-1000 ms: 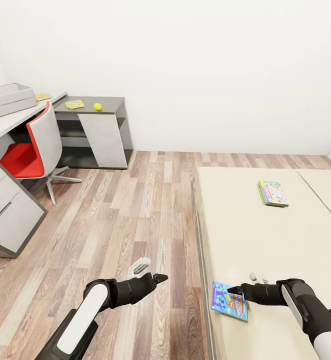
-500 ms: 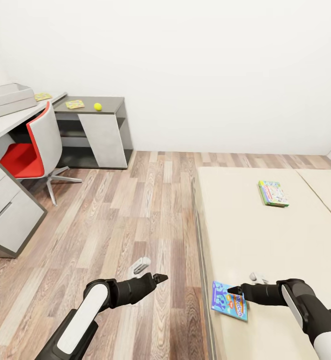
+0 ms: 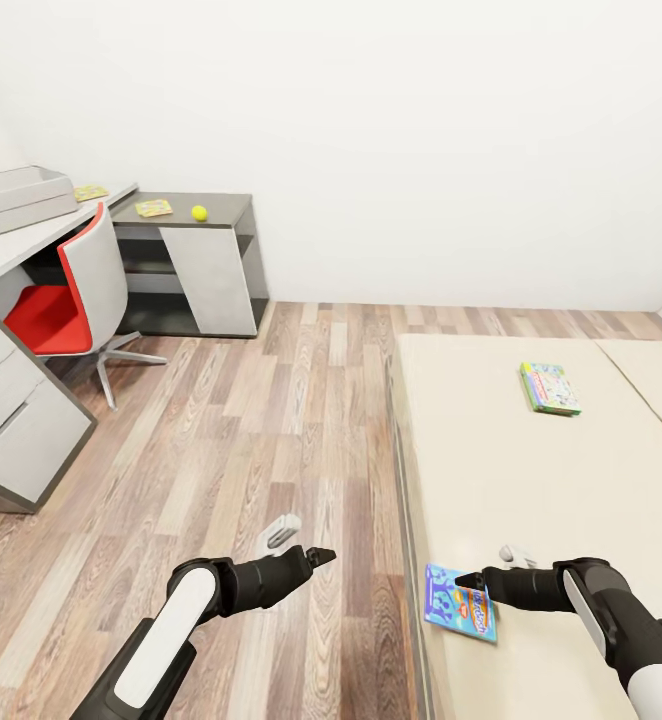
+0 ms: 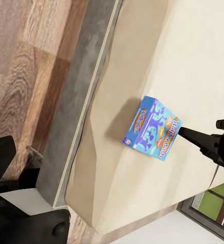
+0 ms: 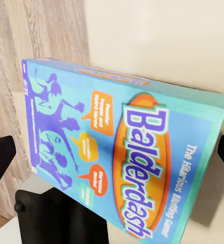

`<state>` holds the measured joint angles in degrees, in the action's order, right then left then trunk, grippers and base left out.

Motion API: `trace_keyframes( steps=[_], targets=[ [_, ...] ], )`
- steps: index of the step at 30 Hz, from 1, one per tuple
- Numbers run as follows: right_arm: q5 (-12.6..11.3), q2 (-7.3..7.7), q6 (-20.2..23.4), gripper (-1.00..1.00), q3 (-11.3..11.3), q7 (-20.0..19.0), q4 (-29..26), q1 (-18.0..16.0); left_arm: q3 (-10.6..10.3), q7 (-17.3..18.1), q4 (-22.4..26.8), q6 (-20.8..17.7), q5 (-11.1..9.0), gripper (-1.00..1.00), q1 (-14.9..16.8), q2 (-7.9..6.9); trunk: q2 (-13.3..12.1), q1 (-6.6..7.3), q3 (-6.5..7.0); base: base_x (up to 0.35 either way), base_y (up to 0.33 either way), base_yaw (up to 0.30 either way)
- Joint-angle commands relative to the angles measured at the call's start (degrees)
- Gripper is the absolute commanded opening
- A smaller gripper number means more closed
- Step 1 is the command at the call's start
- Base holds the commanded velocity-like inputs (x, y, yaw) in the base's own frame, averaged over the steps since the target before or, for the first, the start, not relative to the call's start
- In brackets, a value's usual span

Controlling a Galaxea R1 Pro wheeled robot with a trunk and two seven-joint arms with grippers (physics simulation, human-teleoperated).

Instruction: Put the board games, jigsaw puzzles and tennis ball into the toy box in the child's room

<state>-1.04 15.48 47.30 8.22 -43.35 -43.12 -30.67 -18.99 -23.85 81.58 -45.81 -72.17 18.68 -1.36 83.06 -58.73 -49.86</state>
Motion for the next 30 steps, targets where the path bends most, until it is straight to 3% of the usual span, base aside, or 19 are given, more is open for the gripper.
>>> trace_keyframes(
  steps=[1,30],
  targets=[
    [-0.1,-0.01,0.4,1.00,0.1,-0.1,0.0,0.0,-0.1,-0.6,0.1,0.0,-0.6,1.00,0.0,-0.04,0.0,0.00,-0.04,0.000,0.000,0.014],
    [-0.3,0.00,0.4,1.00,0.2,-0.1,0.0,0.0,-0.1,-0.6,0.1,0.0,-0.6,1.00,0.0,-0.04,0.0,0.00,-0.07,0.000,0.000,0.016]
  ],
)
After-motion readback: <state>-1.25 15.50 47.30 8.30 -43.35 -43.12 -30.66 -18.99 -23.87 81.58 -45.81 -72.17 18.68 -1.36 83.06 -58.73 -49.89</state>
